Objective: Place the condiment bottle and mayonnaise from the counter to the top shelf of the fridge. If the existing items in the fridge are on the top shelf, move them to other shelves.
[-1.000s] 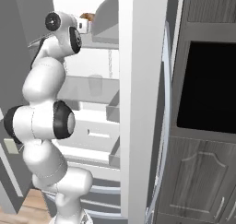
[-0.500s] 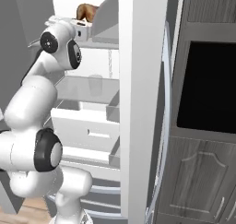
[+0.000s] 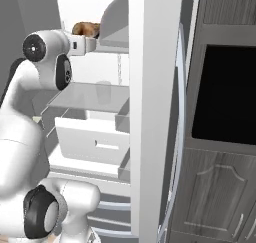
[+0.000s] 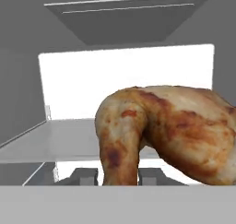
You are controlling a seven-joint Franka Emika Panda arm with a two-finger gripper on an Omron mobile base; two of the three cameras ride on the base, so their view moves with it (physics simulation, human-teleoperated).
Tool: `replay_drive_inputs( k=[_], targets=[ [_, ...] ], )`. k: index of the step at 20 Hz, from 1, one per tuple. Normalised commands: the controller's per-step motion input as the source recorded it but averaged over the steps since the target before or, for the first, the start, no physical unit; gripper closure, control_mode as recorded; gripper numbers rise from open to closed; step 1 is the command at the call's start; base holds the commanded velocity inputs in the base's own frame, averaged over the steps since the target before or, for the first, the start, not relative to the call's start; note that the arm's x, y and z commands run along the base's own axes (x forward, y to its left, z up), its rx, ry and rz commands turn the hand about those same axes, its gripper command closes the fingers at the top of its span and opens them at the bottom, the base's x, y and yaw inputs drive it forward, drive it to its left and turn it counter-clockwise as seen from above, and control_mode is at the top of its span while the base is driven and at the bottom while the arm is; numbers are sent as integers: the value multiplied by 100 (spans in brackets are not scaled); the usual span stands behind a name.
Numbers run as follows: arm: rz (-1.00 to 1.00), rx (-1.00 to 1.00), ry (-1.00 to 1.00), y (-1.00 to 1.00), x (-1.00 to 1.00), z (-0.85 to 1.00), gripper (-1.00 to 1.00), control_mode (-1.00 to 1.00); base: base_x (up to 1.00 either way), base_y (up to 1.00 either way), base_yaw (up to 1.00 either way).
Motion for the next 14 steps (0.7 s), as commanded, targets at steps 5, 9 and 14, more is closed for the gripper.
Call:
replay_drive_inputs(
  k=[5,9,14],
  targets=[
    [11,-25,49,-3,-100,-73,100,-100,0,0,0],
    [5,-20,67,-3,-90,-100,100,-100,0,0,0],
    [0,1,29,21,-4,-63,100,-100,0,0,0]
  ],
)
